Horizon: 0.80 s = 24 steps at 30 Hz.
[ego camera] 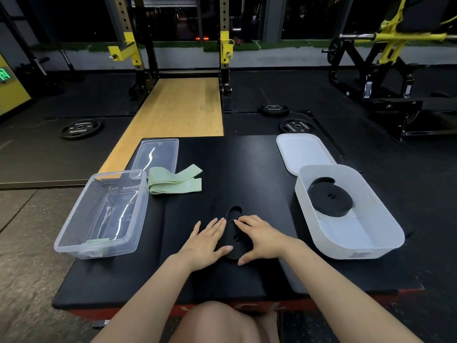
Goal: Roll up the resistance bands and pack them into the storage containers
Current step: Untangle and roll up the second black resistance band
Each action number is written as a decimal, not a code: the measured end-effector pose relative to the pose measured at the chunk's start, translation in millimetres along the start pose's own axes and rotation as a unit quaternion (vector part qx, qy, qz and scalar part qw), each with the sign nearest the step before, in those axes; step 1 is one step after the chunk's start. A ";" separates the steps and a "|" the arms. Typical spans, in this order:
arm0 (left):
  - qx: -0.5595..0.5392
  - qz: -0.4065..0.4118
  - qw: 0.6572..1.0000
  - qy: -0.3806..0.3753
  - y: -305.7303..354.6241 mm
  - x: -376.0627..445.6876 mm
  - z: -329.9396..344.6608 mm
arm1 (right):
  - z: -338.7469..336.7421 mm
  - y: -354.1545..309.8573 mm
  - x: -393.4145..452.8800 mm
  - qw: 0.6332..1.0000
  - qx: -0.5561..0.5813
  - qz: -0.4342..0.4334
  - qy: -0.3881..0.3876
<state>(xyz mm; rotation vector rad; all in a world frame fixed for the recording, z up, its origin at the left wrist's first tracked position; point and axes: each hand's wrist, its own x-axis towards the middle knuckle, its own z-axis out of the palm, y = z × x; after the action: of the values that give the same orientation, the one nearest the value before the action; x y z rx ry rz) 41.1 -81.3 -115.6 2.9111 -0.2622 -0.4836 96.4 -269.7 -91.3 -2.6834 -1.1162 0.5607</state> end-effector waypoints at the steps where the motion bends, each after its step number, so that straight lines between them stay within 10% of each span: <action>1: 0.003 0.001 1.000 0.000 0.2 0.0 -0.1 | -0.4 -0.2 0.1 1.000 -0.002 -0.001 -0.002; 13: -0.021 -0.023 0.999 0.008 9.1 -1.3 4.4 | 39.6 -17.8 -21.1 0.964 -0.035 0.187 0.184; 24: -0.011 -0.005 1.000 0.005 1.7 2.5 4.1 | 41.5 -24.8 -8.2 0.975 0.011 0.141 0.170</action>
<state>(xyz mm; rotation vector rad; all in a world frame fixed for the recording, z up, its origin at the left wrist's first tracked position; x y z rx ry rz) 41.8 -84.0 -119.8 2.8946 -0.2397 -0.4695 58.2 -257.2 -119.3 -2.7939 -0.6415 0.1387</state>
